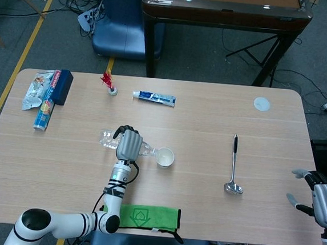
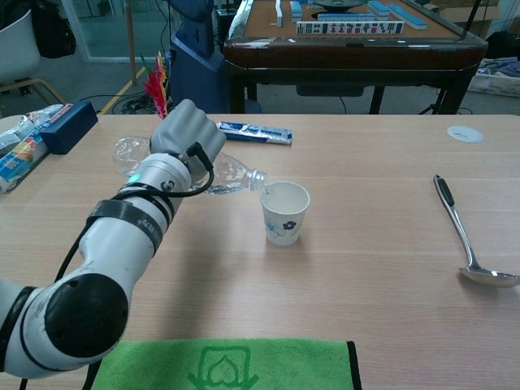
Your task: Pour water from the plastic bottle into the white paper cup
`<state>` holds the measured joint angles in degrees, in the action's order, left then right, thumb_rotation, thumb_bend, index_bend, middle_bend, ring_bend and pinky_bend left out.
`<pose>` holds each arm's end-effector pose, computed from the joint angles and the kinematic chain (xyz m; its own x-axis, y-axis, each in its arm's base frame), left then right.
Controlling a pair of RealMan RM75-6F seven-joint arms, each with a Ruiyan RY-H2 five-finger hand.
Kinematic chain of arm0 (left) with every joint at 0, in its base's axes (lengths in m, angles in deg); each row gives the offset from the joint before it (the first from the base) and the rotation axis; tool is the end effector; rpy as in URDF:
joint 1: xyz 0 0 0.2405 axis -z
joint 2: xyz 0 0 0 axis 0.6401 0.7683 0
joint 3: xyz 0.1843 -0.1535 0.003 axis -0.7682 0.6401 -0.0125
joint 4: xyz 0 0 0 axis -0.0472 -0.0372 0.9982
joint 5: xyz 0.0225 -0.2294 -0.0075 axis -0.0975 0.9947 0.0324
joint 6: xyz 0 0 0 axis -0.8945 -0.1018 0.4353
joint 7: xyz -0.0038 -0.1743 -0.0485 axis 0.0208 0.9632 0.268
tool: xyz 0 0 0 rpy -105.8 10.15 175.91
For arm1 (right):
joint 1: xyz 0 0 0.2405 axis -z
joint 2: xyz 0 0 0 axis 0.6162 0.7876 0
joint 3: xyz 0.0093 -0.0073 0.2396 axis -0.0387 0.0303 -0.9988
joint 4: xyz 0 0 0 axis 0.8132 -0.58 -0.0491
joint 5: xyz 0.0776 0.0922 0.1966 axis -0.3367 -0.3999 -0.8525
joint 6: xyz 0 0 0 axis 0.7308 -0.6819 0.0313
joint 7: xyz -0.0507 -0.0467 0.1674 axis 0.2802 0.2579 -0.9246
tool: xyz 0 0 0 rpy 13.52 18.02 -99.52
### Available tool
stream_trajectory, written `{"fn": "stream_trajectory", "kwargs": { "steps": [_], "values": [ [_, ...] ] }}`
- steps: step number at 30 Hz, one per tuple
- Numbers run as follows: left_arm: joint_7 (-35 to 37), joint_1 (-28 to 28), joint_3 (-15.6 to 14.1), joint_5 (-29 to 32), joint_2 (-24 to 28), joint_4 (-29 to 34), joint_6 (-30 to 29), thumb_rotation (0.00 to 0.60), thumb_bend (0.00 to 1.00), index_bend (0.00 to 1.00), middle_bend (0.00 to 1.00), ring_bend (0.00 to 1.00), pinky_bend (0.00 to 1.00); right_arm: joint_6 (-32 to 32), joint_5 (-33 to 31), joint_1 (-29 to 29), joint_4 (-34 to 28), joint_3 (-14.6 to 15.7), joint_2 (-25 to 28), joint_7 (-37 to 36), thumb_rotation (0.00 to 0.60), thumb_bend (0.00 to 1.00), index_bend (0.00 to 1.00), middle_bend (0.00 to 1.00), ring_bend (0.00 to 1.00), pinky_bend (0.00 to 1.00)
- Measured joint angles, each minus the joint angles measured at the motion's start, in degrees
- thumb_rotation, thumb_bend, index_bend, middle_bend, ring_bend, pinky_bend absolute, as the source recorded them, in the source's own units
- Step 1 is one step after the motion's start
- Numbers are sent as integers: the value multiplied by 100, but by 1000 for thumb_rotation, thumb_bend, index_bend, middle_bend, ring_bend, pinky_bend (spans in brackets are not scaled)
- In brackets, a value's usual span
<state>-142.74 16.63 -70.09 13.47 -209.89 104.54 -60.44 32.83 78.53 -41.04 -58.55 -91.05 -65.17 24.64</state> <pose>-0.0443 0.3841 -0.1197 0.9766 -0.1153 0.1815 0.1700 -0.1027 -0.9801 -0.3155 -0.2121 0.1523 0.3584 0.0276 0.9331 -0.9335 -0.0035 0.3587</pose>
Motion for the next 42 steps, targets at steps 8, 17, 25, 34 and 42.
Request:
{"fn": "stream_trajectory", "kwargs": {
  "steps": [8, 17, 25, 34, 42],
  "values": [
    [-1, -12, -8, -20, -22, -53, 11, 600, 20, 680, 652, 523, 647, -8, 0, -7, -9, -2, 7, 12, 600, 174, 351, 416, 324, 438],
    [117, -46, 68, 58, -34, -42, 90, 600, 19, 680, 652, 523, 648, -27, -16, -10, 0, -1, 7, 7, 600, 174, 351, 416, 323, 438],
    [388, -120, 321, 407, -28, 167, 256, 600, 20, 681, 655, 525, 650, -44, -32, -15, 18, -5, 1, -4, 600, 174, 351, 416, 323, 438],
    [529, -111, 555, 842, -36, 491, 355, 600, 20, 681, 655, 525, 650, -36, -40, -15, 18, -14, 10, -20, 600, 173, 351, 416, 324, 438],
    [774, -108, 684, 1130, 45, 779, 417, 600, 20, 680, 655, 525, 651, -2, -12, -4, 64, -8, -13, -41, 600, 173, 351, 416, 324, 438]
  ]
}}
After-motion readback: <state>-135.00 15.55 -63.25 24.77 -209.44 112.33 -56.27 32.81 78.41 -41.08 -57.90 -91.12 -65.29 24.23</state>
